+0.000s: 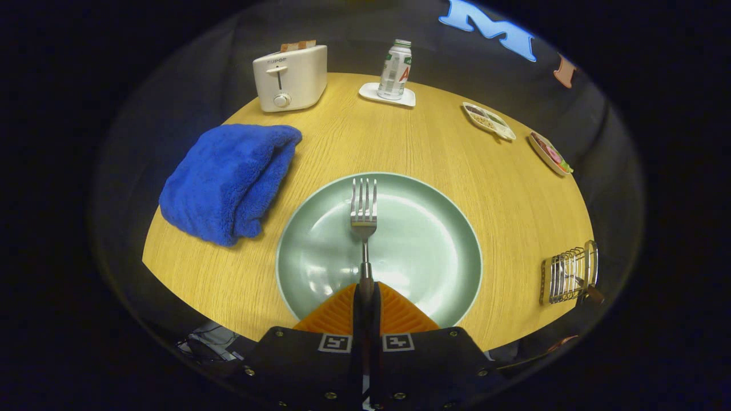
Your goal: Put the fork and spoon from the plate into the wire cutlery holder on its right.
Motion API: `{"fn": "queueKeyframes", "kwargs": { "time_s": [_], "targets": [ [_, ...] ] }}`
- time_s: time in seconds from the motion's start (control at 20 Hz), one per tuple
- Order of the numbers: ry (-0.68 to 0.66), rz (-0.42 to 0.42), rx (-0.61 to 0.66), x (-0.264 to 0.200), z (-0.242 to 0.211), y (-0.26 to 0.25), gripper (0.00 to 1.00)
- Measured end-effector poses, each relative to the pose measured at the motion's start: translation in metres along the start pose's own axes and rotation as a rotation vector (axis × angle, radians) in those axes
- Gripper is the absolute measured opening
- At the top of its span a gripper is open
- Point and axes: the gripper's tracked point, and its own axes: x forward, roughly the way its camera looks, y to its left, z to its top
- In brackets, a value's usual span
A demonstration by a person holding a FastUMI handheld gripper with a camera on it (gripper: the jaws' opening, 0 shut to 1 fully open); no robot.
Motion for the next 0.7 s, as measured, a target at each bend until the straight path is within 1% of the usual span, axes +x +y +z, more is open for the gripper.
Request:
{"fn": "queueKeyframes", "kwargs": {
  "time_s": [0.2, 0.4, 0.7],
  "targets": [
    [-0.036, -0.014, 0.009, -0.015, 0.016, -0.012, 0.05],
    [-0.085, -0.043, 0.055, -0.036, 0.037, -0.034, 0.05],
    [-0.125, -0.140, 0.167, -0.067, 0.052, -0.097, 0.05]
  ]
}}
